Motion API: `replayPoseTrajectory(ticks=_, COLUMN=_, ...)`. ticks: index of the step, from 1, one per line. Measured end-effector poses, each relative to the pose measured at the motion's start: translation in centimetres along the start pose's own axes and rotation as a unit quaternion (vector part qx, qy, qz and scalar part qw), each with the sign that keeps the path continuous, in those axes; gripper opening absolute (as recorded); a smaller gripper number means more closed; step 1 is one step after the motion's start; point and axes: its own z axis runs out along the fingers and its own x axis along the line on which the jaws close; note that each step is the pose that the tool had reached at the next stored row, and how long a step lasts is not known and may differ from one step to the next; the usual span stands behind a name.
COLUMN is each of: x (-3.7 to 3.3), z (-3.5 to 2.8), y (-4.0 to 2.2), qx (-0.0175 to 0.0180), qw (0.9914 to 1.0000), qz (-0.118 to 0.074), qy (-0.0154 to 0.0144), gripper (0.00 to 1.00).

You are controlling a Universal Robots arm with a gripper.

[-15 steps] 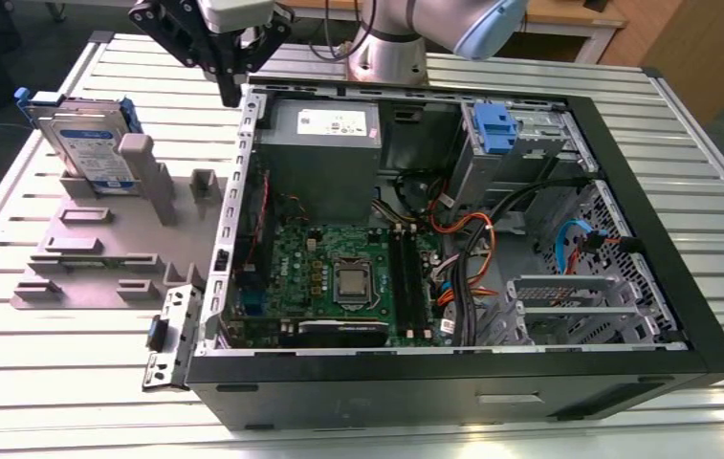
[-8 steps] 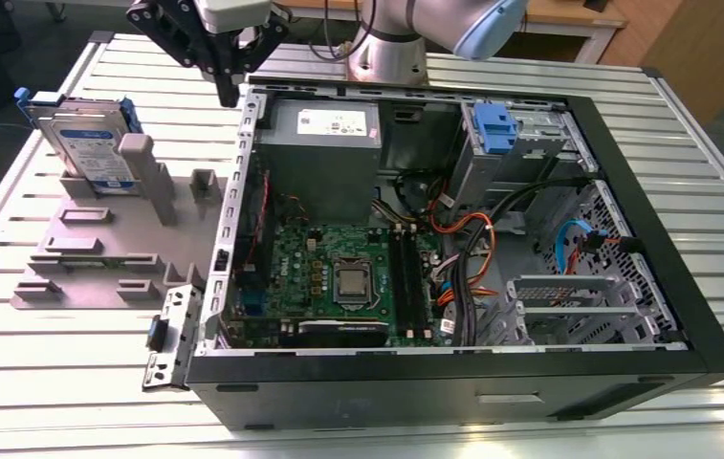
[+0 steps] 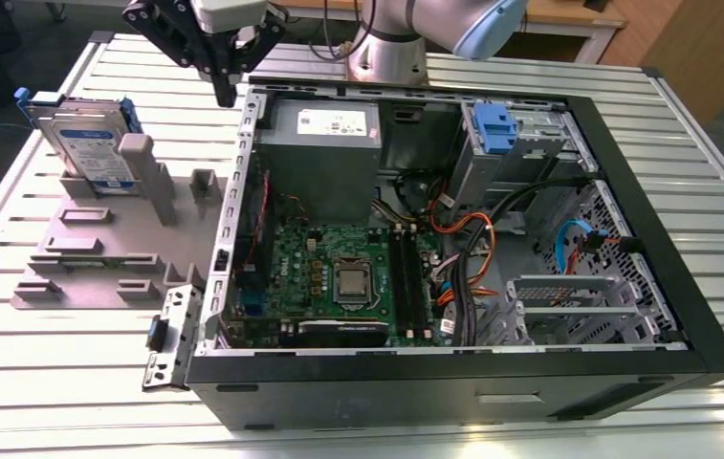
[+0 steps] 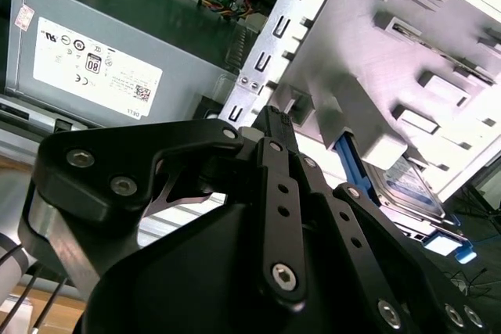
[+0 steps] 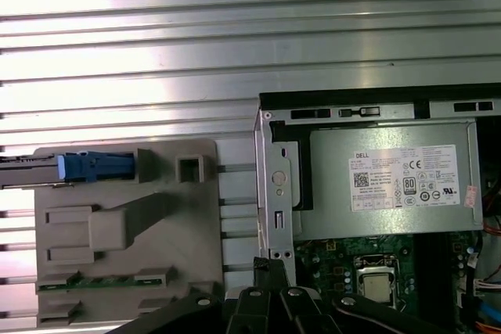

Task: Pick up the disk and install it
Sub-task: 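Reach for the disk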

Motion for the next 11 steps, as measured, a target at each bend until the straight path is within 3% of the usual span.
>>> replayPoseTrajectory(ticks=11, x=0.30, z=0.04, y=-0.02, qx=0.0001, qw=1.00000, qz=0.000, qy=0.0006, gripper=0.11)
